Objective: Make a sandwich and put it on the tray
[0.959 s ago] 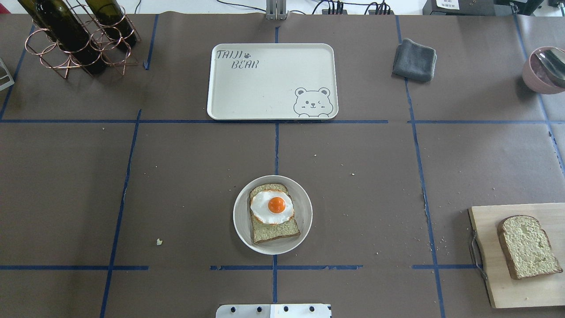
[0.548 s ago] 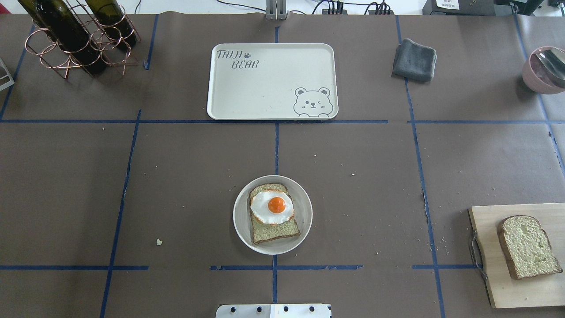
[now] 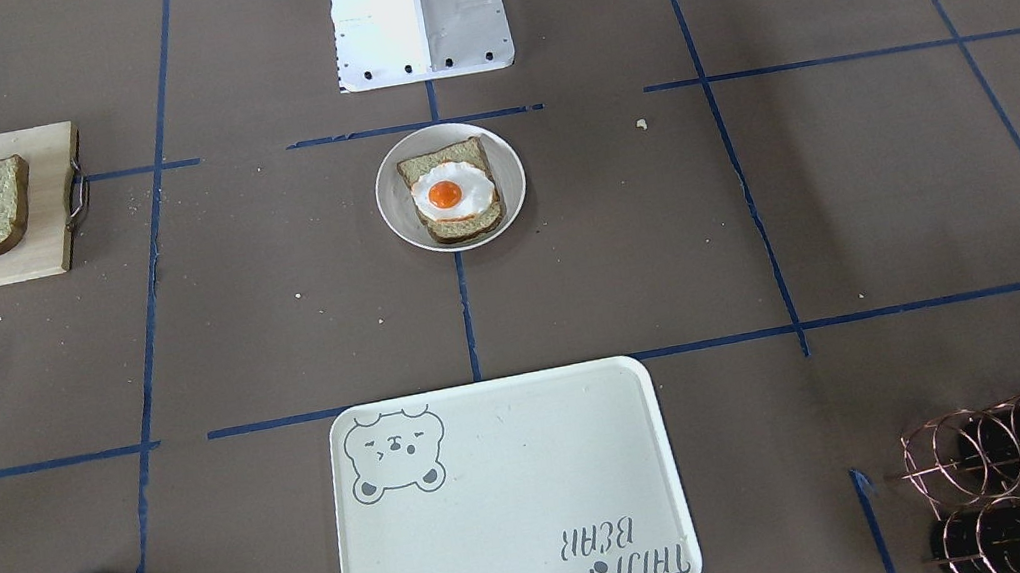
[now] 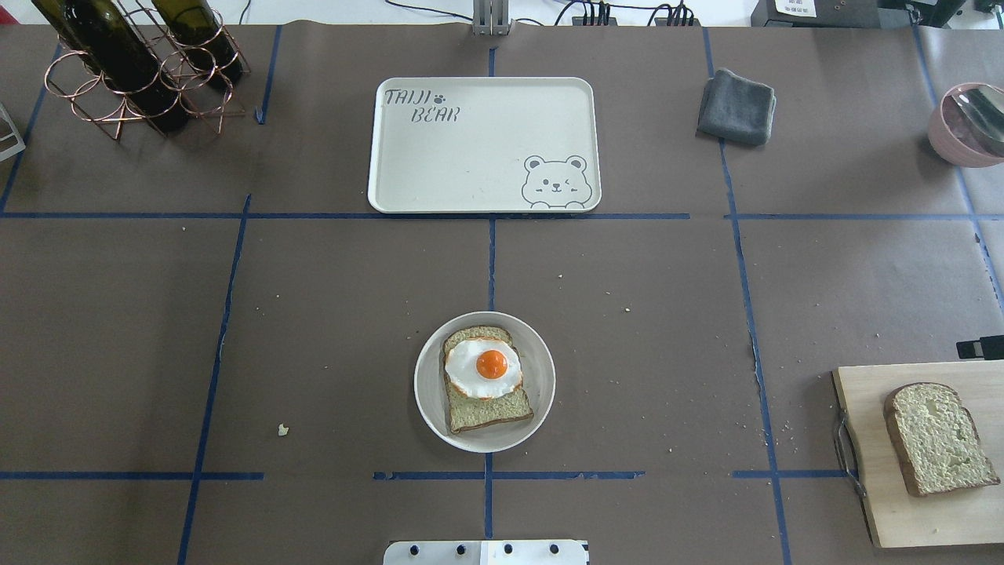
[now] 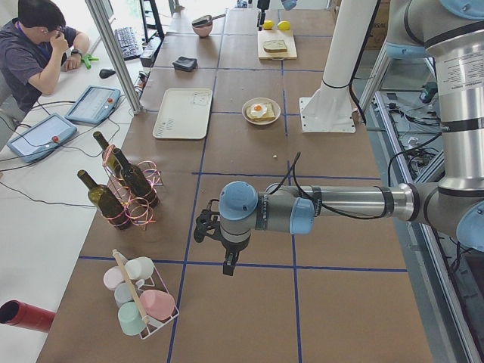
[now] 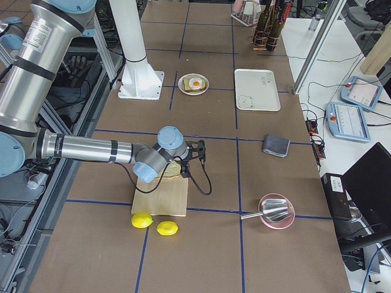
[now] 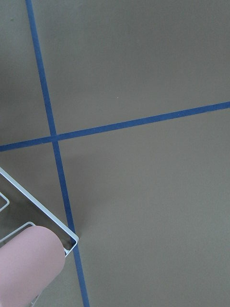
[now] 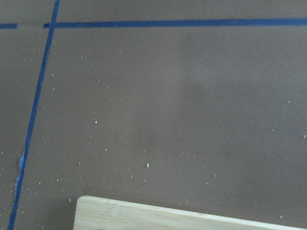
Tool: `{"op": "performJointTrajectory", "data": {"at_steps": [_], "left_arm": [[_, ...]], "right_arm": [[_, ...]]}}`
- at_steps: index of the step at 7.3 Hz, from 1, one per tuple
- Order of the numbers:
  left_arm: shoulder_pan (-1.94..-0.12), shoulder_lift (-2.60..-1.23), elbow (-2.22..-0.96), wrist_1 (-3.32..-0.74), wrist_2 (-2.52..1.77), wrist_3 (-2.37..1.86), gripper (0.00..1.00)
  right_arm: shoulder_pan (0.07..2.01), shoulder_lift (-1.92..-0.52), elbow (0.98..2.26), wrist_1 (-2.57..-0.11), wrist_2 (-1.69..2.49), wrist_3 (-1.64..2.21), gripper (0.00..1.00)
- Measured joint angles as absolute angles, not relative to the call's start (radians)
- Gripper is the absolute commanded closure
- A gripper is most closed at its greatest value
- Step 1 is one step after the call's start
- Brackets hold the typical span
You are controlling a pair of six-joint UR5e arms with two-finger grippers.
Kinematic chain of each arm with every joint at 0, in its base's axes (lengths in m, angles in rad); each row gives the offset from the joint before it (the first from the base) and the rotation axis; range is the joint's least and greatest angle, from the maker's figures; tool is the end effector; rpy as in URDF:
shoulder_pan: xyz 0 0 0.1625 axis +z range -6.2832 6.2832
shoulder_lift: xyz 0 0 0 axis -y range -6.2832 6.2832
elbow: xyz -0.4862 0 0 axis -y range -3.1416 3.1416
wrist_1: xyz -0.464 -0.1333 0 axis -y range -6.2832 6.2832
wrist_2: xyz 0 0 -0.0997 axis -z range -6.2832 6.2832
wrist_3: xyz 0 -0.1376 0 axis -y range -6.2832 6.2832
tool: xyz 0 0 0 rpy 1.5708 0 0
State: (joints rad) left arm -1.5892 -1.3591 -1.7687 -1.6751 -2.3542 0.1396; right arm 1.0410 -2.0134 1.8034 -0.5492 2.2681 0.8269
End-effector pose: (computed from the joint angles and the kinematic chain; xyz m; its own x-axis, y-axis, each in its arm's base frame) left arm -0.0448 -0.4692 0.7323 0.7052 0.1888 -0.6834 -0.0806 0.9790 0.1873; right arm -0.1587 -0.3599 0.6989 0.5445 -0.0974 0.8331 -0.0780 0.9830 0.1660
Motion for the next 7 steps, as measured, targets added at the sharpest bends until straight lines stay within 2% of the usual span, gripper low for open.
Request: {"op": "performJointTrajectory", "data": {"at_steps": [1,4,5,7], "left_arm": [[-1.589,-1.359,-1.769,-1.675,-2.354,0.140,0.00],[-1.589,-1.359,-1.769,-1.677,-2.354,0.140,0.00],[-1.589,-1.359,-1.769,-1.676,-2.354,0.140,0.00],[-1.589,-1.359,-1.769,-1.675,-2.354,0.140,0.00]], "right_arm": [[0.981,-2.031,1.779,-0.481,2.223,0.874,0.16],[0.895,-2.041,1.647,-0.284,2.167,0.917,0.26],[0.883,-2.042,1.631,-0.266,2.163,0.919,0.39],[0.857,-2.042,1.622,-0.257,2.160,0.919,0.39]]}}
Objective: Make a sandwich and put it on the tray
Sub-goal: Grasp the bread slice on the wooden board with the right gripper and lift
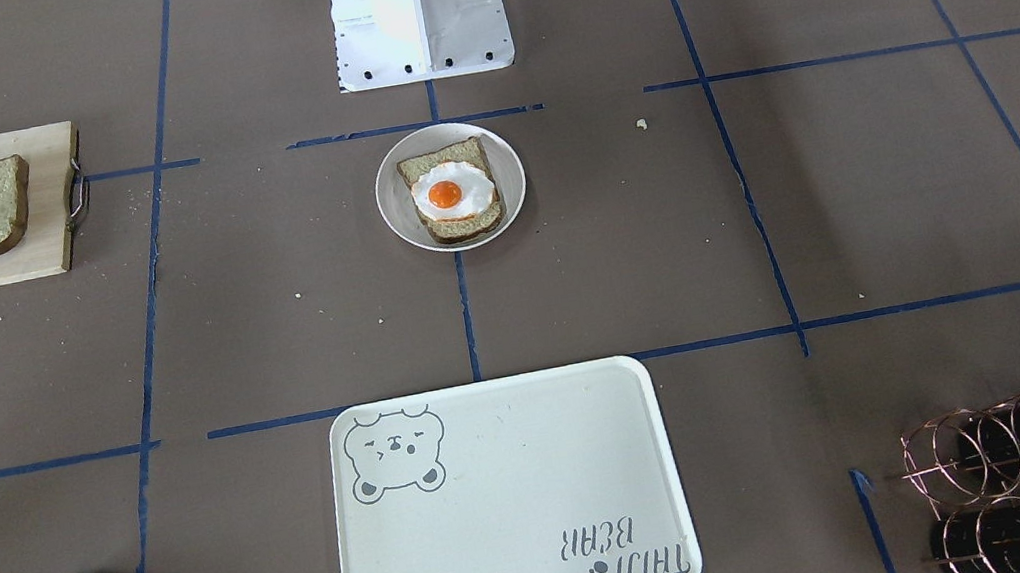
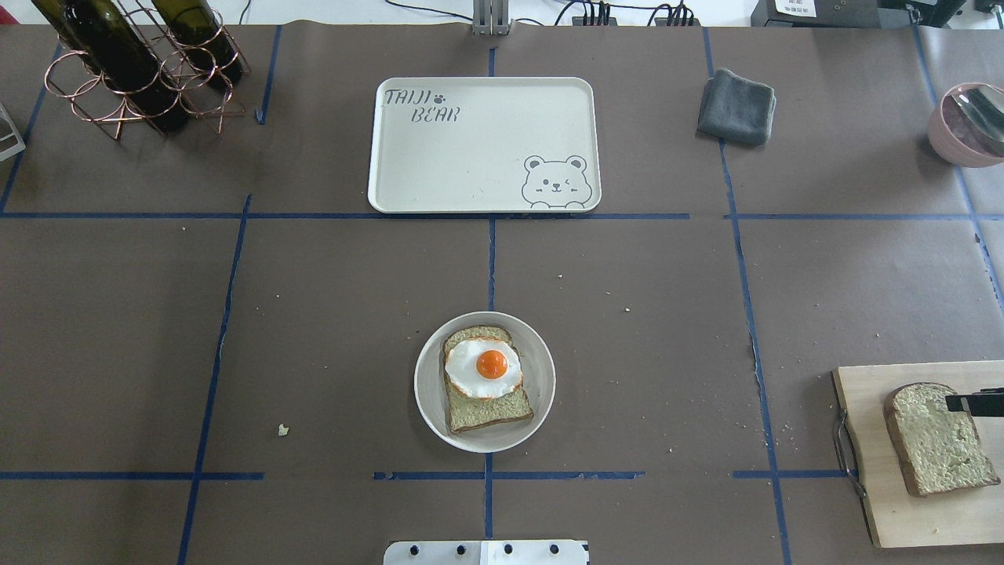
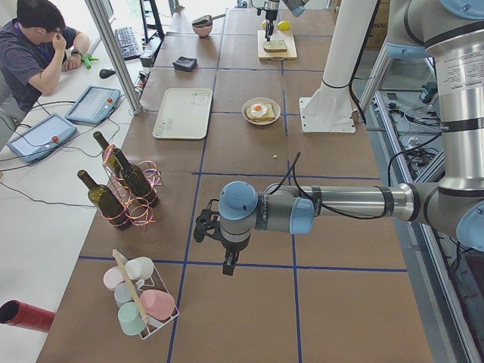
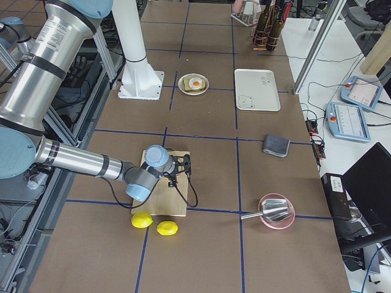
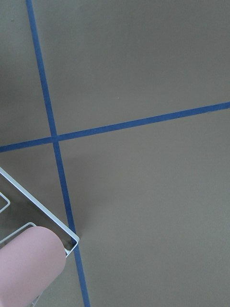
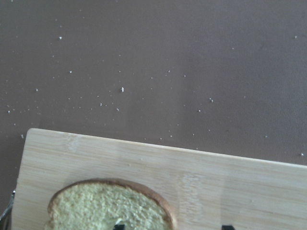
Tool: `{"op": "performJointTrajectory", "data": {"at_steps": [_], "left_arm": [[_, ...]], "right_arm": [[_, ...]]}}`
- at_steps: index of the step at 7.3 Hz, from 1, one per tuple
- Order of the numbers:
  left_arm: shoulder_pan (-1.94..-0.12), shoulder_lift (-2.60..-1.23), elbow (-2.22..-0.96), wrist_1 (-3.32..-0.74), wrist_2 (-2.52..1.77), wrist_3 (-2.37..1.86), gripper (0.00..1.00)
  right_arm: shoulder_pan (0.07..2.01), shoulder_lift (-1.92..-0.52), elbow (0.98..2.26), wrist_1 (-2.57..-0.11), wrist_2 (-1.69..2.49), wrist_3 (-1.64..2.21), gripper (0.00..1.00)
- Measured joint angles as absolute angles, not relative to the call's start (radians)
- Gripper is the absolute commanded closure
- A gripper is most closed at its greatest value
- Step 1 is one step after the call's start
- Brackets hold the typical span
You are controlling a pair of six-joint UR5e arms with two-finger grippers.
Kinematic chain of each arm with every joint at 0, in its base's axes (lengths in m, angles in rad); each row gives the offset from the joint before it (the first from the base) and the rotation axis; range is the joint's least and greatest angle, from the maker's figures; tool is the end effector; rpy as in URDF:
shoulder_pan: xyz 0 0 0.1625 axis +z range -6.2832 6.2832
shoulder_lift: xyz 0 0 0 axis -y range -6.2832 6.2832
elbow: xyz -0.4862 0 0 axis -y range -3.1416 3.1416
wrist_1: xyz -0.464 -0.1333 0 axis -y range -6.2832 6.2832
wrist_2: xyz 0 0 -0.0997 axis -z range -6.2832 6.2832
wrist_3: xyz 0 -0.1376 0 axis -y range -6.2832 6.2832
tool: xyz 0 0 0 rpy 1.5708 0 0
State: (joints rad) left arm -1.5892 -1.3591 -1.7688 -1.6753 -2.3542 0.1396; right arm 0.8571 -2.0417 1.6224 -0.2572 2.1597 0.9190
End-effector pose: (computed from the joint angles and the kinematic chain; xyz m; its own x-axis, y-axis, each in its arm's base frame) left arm -0.0448 -0.4692 0.7322 0.7052 0.1890 -0.6833 -0.0806 0.9789 0.1876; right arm -0.1893 -0.3055 0.7786 0.5352 -0.1526 0.8309 -0.0257 0.9802 0.1966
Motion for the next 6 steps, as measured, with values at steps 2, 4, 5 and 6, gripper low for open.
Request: {"op": "performJointTrajectory", "data": {"at_steps": [2,4,5,6], "left_arm": [[-1.589,-1.359,-1.769,-1.675,-2.353,0.140,0.00],[-1.589,-1.357,-1.769,-1.675,-2.353,0.140,0.00],[-1.589,-1.356,-1.769,-1.675,-2.353,0.139,0.00],[-1.589,-1.355,-1.769,-1.675,-2.353,0.139,0.00]], "right_arm": [[0.838,-2.041,1.622,-0.256,2.158,0.919,0.63],[0.834,-2.040,1.621,-0.254,2.157,0.918,1.00],[0.834,-2.040,1.621,-0.254,2.158,0.915,1.00],[0.833,-2.040,1.622,-0.253,2.158,0.910,1.00]]}}
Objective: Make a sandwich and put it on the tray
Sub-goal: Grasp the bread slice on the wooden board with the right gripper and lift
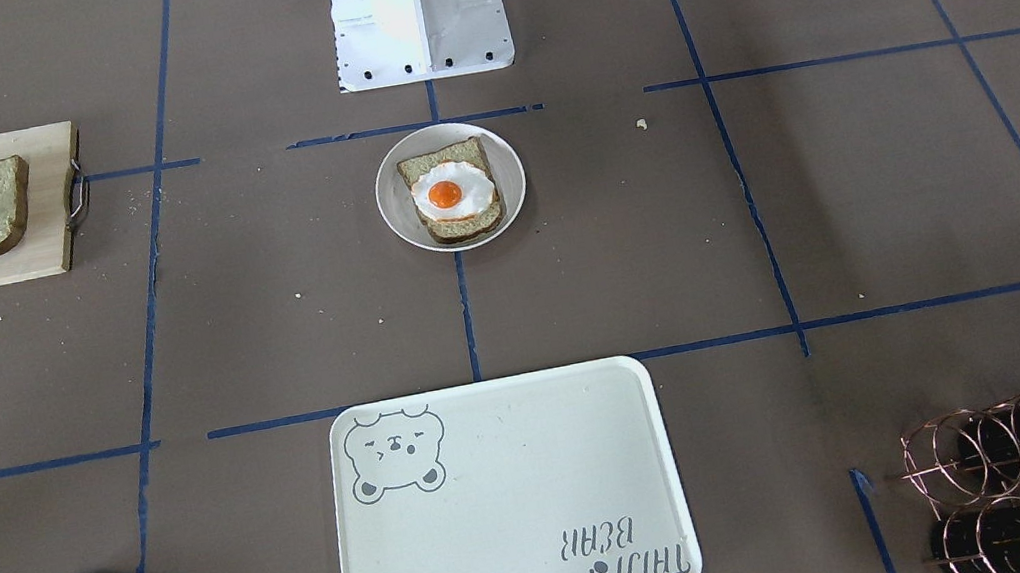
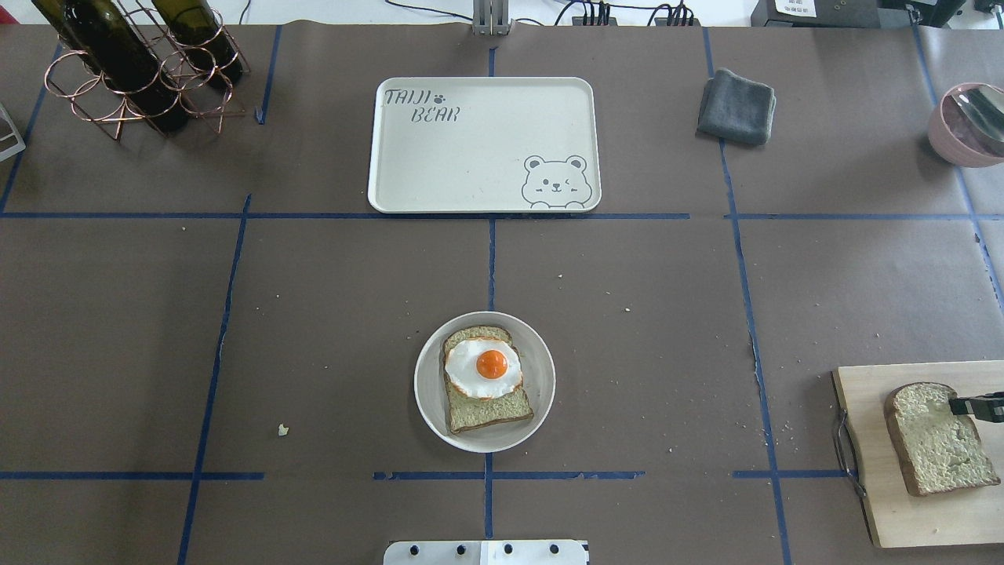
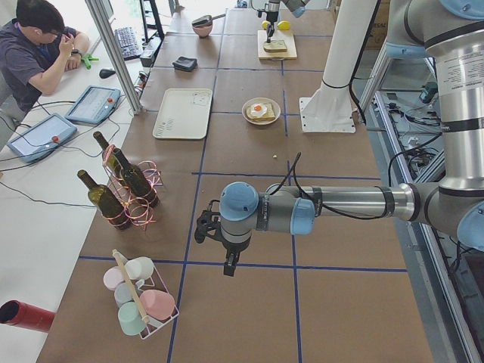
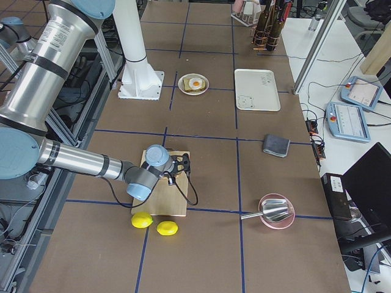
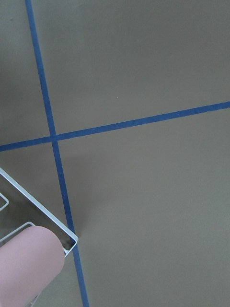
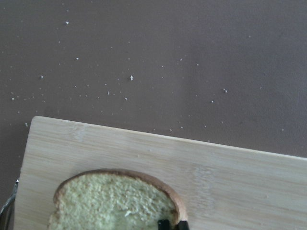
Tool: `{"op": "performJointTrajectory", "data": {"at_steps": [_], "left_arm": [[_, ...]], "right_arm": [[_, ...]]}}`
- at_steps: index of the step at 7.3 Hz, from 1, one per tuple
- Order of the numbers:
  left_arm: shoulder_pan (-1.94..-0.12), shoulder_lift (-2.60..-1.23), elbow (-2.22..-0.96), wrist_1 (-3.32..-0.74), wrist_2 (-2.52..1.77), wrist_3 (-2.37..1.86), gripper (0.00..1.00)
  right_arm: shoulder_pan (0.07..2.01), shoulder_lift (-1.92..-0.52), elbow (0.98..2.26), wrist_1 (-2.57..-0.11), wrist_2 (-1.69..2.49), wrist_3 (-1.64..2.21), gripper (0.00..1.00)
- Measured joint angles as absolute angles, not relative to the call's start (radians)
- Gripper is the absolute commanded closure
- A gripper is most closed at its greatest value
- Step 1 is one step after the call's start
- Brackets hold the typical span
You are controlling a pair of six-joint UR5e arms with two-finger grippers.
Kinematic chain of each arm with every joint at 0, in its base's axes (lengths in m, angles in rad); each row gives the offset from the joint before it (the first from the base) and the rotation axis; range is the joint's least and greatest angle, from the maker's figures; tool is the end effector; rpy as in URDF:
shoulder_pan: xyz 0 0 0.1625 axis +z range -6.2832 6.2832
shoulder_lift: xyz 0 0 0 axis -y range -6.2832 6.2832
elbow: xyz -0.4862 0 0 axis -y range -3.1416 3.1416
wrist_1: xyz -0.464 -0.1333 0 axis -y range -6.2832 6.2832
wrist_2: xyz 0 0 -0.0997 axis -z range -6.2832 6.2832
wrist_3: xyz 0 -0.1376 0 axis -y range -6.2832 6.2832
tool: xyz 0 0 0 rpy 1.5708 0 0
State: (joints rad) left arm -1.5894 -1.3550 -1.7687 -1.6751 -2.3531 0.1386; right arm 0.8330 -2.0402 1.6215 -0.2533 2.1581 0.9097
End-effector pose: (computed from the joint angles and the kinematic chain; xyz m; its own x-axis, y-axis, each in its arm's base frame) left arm -0.0450 -0.4668 0.7344 0.7060 0.1848 -0.6836 -0.0798 0.9800 0.1825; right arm -0.1970 -0.3016 0.7780 0.5296 -0.1772 0.8295 0.0012 0.9781 0.2082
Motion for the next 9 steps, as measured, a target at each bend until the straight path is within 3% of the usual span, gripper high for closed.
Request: {"op": "performJointTrajectory", "data": {"at_steps": [5,9], "left_arm": [[-1.590,-1.355,-1.770,-1.675,-2.353,0.139,0.00],[-1.591,-1.356,-1.773,-1.675,-2.353,0.139,0.00]], "right_arm": [[0.906,-2.019,1.632,-0.182,2.297,0.905,1.00],[0.988,-1.805,1.679,-0.228,2.489,0.956,1.00]]}}
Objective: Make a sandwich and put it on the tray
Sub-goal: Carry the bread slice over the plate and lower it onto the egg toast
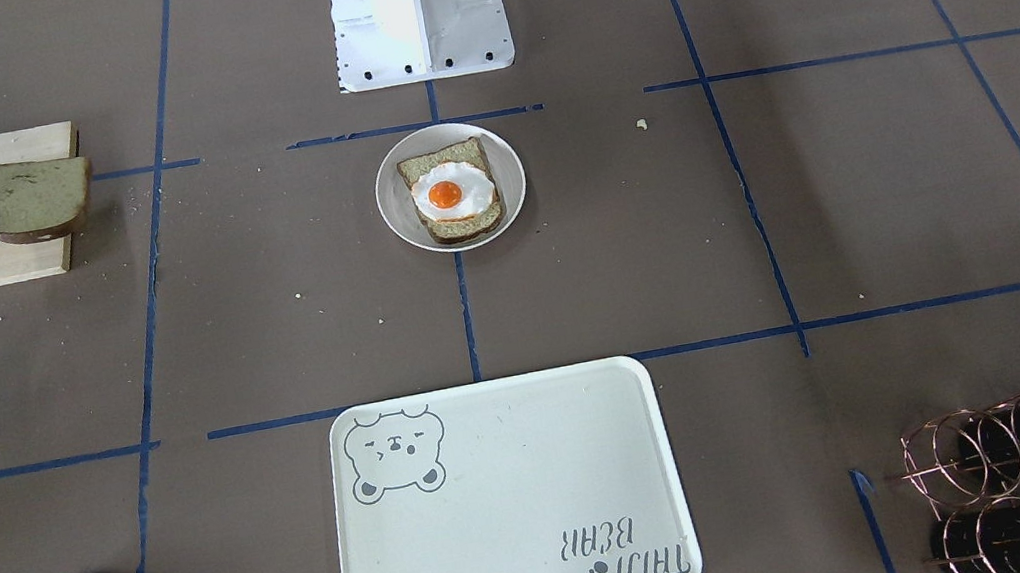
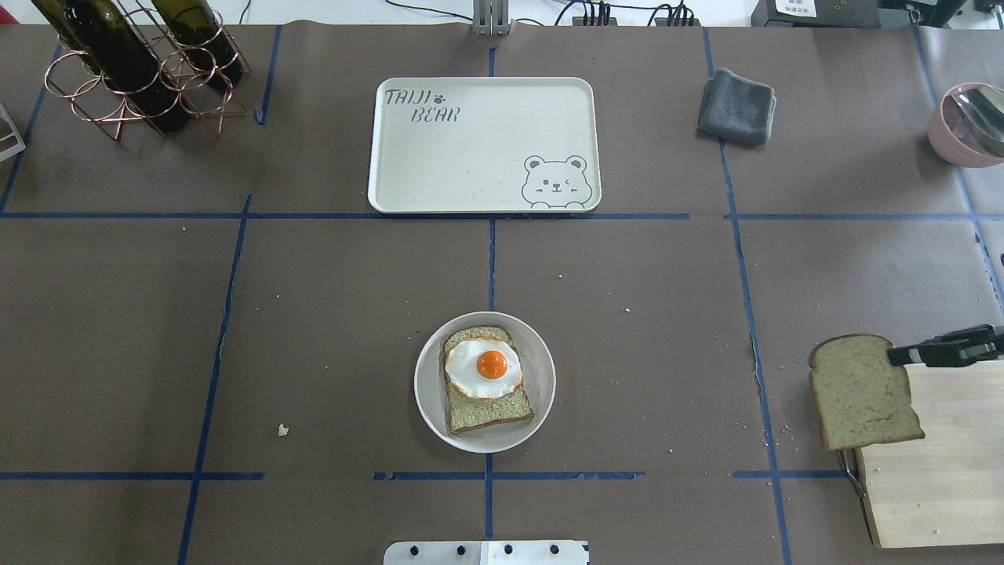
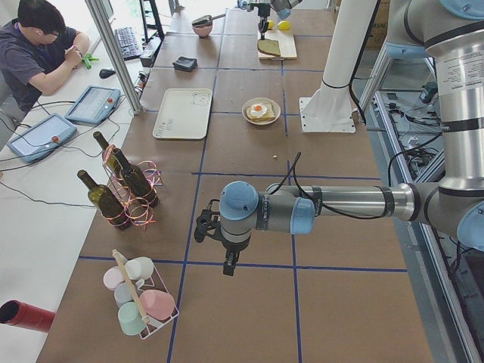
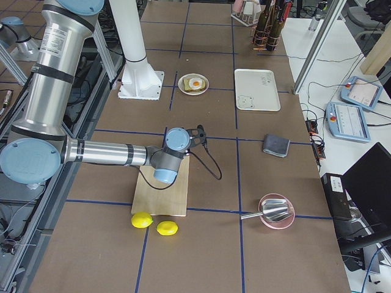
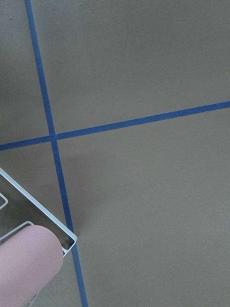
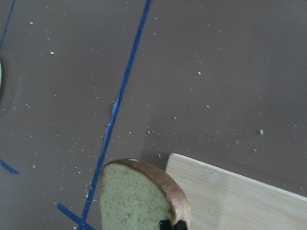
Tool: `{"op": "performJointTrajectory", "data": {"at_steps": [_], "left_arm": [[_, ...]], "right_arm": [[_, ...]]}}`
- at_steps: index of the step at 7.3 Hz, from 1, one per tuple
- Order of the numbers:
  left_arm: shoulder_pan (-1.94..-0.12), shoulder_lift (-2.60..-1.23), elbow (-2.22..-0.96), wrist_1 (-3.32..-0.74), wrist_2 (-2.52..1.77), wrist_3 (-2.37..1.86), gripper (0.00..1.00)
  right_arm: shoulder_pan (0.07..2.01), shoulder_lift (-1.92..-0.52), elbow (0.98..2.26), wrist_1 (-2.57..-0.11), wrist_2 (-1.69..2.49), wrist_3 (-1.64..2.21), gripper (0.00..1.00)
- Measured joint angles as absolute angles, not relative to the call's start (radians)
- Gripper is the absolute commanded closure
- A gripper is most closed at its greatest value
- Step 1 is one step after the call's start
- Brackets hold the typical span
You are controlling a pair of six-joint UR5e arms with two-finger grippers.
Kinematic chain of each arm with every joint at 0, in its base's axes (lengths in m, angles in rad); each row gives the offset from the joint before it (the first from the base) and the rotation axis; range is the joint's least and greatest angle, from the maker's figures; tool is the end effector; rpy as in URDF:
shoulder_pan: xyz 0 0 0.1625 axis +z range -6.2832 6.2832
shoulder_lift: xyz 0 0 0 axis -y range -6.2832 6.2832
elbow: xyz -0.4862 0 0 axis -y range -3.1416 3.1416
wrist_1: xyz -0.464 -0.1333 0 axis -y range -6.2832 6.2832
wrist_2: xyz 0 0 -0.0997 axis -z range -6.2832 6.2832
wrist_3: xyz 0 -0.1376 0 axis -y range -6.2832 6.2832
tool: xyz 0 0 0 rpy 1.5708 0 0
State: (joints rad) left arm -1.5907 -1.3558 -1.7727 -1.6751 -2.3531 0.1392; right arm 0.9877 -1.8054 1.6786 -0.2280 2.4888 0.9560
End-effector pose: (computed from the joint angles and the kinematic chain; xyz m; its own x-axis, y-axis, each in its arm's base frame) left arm -0.0456 -0.4676 0.7317 0.7063 0.1877 -0.6826 -0.0789 0.9791 0.1876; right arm -0.2334 -0.3974 0.6296 0.2121 -0.3147 0.9252 0.0312 0.9484 0.3154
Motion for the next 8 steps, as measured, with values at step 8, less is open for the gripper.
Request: {"op": "performJointTrajectory", "data": {"at_steps": [8], "left_arm": [[-1.590,-1.351,-1.775,-1.675,-2.353,0.139,0.00]], "right_arm": [[0.533,-1.140,1.703,-0.694,2.029,1.288,1.00]]}}
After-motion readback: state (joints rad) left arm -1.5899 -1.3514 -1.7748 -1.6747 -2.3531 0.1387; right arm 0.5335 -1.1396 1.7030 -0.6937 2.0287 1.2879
